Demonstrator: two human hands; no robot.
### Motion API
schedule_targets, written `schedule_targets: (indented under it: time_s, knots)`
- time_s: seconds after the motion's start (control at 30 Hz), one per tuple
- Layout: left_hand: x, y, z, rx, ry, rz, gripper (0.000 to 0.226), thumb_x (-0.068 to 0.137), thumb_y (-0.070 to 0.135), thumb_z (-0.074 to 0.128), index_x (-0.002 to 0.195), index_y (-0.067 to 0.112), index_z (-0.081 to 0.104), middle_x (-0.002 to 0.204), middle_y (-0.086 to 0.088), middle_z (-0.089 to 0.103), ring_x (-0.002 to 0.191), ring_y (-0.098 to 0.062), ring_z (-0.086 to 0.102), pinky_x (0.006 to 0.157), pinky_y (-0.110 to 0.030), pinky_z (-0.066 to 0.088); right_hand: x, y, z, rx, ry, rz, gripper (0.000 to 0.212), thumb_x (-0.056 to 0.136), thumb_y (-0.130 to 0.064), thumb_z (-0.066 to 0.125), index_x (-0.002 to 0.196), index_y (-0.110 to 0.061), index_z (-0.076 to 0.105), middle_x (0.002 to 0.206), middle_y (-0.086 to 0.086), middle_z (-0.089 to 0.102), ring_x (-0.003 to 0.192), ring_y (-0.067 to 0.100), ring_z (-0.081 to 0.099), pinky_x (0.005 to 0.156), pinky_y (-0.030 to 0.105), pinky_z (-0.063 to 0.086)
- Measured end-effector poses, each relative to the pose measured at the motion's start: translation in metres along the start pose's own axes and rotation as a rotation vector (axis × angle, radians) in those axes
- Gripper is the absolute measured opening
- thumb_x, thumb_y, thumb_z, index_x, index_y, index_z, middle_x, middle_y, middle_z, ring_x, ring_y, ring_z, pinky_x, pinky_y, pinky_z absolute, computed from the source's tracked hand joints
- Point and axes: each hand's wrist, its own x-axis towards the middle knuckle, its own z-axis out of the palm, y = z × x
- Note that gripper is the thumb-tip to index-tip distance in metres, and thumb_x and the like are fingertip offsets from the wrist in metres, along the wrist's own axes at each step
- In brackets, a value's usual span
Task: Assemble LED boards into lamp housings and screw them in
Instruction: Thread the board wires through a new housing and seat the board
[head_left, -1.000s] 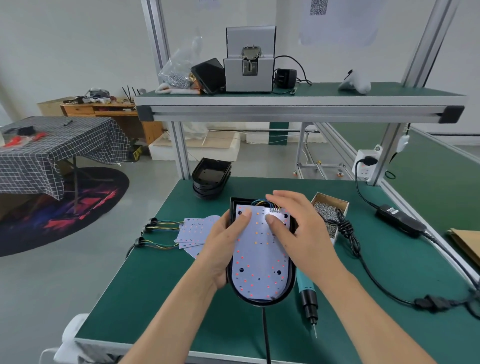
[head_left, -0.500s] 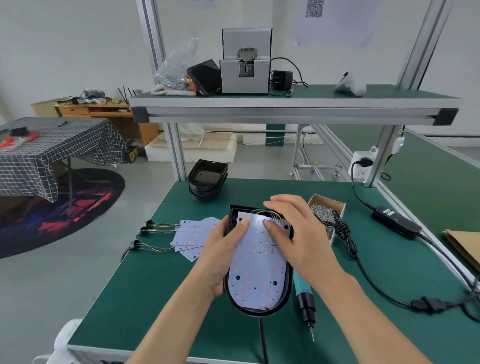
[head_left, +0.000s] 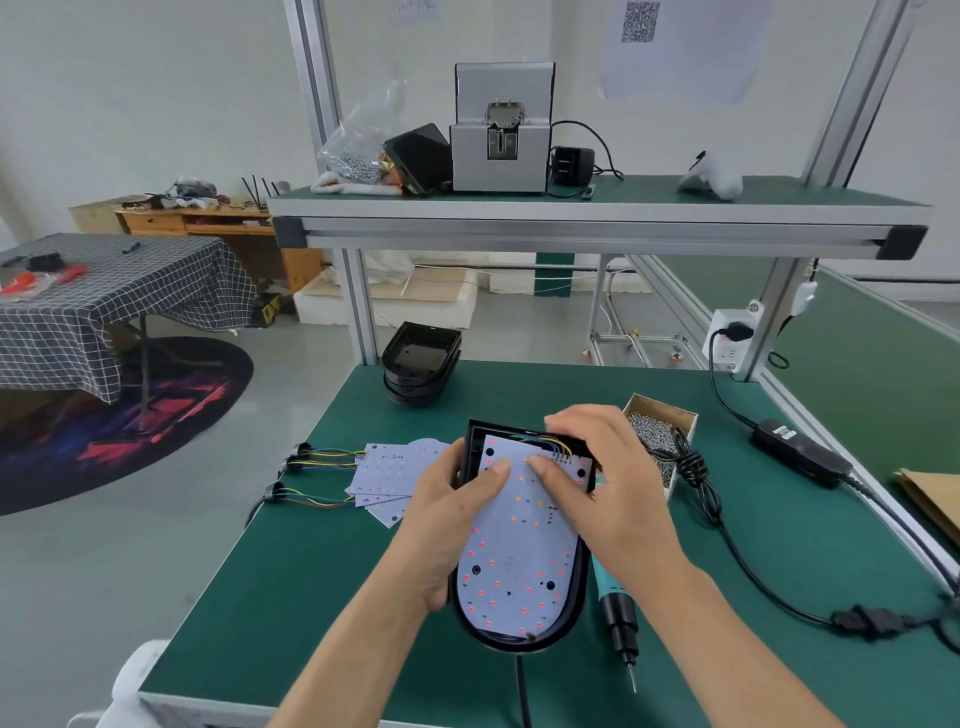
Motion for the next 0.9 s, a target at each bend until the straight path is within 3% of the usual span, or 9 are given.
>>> schedule_targets:
  time_s: [0.33, 0.43, 0.5, 0.63, 0.8, 0.9]
  knots:
    - [0.0, 0.001, -0.006, 0.017, -0.003, 0.008, 0.019, 0.09, 0.035, 0.072, 0.106, 0.026, 0.075, 0.113, -0.009, 0.077, 0.104, -0.029, 0.075, 0.081, -0.036, 0.061, -0.001, 0.0, 0.006, -0.012, 0.05, -0.025, 0.019, 0.091, -0.02, 0.077, 0.107, -0.011, 0.077, 0.119, 0.002, 0.061, 0.108, 0.006, 0.062, 0.091, 0.019, 0.047]
    - [0.0, -0.001, -0.007, 0.008, 0.008, 0.004, 0.025, 0.088, 0.037, 0.074, 0.109, 0.023, 0.074, 0.118, -0.014, 0.075, 0.111, -0.035, 0.072, 0.092, -0.046, 0.06, 0.002, 0.0, 0.006, -0.029, 0.014, -0.064, 0.015, 0.093, -0.02, 0.075, 0.105, -0.011, 0.077, 0.119, 0.002, 0.061, 0.103, 0.006, 0.062, 0.082, 0.024, 0.05]
    - [0.001, -0.002, -0.008, -0.048, 0.012, -0.014, 0.032, 0.086, 0.035, 0.076, 0.114, 0.019, 0.072, 0.123, -0.018, 0.072, 0.114, -0.04, 0.069, 0.098, -0.054, 0.057, 0.006, 0.0, 0.006, -0.024, -0.016, -0.104, 0.015, 0.094, -0.021, 0.074, 0.104, -0.01, 0.077, 0.123, 0.002, 0.059, 0.105, 0.004, 0.064, 0.085, 0.023, 0.052]
    - [0.001, -0.003, -0.008, -0.191, -0.004, -0.08, 0.03, 0.089, 0.028, 0.075, 0.117, 0.016, 0.072, 0.123, -0.021, 0.072, 0.105, -0.037, 0.073, 0.083, -0.046, 0.06, 0.008, 0.002, 0.005, 0.01, -0.052, -0.126, 0.017, 0.097, -0.024, 0.072, 0.105, -0.01, 0.077, 0.129, 0.0, 0.056, 0.11, 0.006, 0.066, 0.09, 0.027, 0.054]
    - [-0.002, -0.001, -0.007, -0.101, -0.082, -0.056, 0.036, 0.09, 0.026, 0.075, 0.125, 0.017, 0.067, 0.125, -0.017, 0.073, 0.113, -0.038, 0.071, 0.089, -0.046, 0.06, 0.011, 0.0, 0.004, 0.033, -0.078, -0.078, 0.011, 0.095, -0.023, 0.075, 0.101, -0.014, 0.078, 0.13, -0.003, 0.056, 0.095, 0.009, 0.064, 0.076, 0.031, 0.052]
    - [-0.001, 0.0, -0.006, -0.071, -0.079, -0.042, 0.03, 0.09, 0.019, 0.076, 0.119, 0.019, 0.069, 0.123, -0.018, 0.073, 0.11, -0.039, 0.072, 0.087, -0.047, 0.061, 0.01, -0.002, 0.004, 0.037, -0.081, -0.005, 0.008, 0.092, -0.024, 0.078, 0.099, -0.021, 0.077, 0.129, -0.01, 0.055, 0.095, 0.008, 0.061, 0.077, 0.024, 0.047]
